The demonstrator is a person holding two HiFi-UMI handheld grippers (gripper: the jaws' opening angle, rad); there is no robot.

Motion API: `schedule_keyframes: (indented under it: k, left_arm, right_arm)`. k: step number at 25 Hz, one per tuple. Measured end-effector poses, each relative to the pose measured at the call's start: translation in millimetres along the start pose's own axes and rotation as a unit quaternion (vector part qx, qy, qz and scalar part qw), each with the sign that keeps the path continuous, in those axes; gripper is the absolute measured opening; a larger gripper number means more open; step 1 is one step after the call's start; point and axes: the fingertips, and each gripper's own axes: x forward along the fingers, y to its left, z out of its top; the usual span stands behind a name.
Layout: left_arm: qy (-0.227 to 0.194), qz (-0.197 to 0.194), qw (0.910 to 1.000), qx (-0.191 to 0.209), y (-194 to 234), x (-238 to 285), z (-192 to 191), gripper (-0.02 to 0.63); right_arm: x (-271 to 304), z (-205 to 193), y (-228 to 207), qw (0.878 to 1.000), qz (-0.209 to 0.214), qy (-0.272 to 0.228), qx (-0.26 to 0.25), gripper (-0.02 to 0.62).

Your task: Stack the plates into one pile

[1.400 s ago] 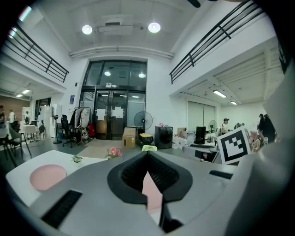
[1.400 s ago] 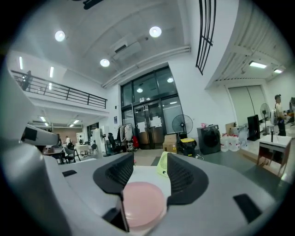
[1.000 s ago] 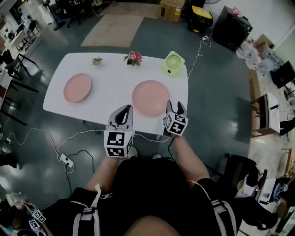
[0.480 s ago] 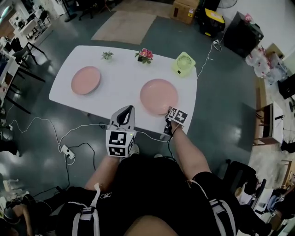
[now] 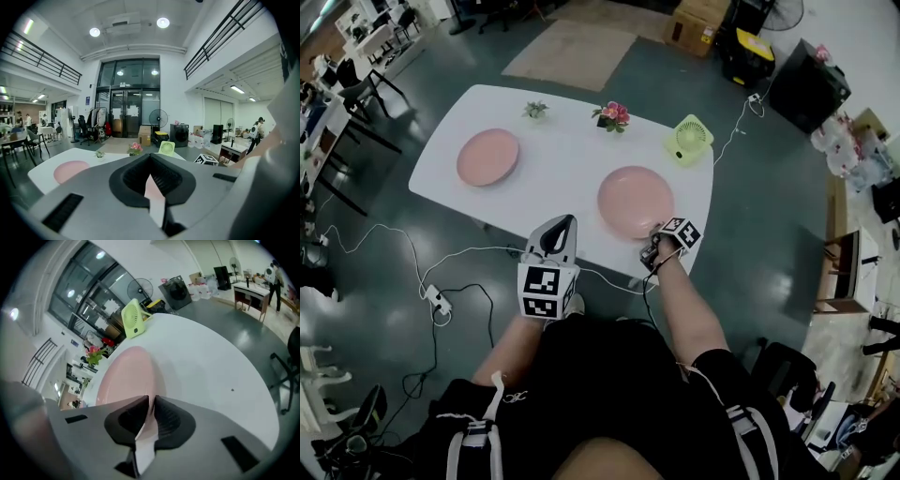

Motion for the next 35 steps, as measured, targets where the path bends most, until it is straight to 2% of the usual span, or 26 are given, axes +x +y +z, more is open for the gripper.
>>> schedule_keyframes:
  k: [4,9,14,18,23,30,35]
  left_arm:
    - [-0.004,0.001,1.0000,-0.001,4.3,1.4,1.9,0.014]
    - [-0.011,0.000,0.9999,-0.003,3.8,3.8,7.3,0.014]
    - [-0.009,-0.002,1.0000,-0.004,-3.3,2.3,7.0,0.014]
    - [-0.010,-0.001,0.9999,-0.003,-16.4,4.3,10.6,0.014]
    - [-0.010,-0.002,0.9999,0.003,-47.7,6.9,10.3,0.014]
    - [-0.004,0.014,0.9999,0.005,-88.2,6.8,11.6,0.014]
    - [-0.006,0.028,0.9995,0.009,-80.2,-5.8,9.4,0.014]
  right_arm:
    - [-7.1,-2.4,-2.7,0.998,0.021,0.004,0.057,0.040]
    - [-31.8,1.4,15.5,0.996,0.061,-0.011,0.069,0.052]
    - [-89.5,16.9,37.7,0.988,0.115,-0.048,0.092,0.060]
    - [-119.8,32.0,41.3,0.983,0.139,-0.067,0.103,0.058]
    - [-138.5,45.9,31.4,0.980,0.155,-0.073,0.097,0.058]
    - [-153.8,59.0,23.8,0.980,0.173,-0.056,0.075,0.058]
    - [-149.0,48.3,45.6,0.979,0.189,-0.042,0.064,0.060]
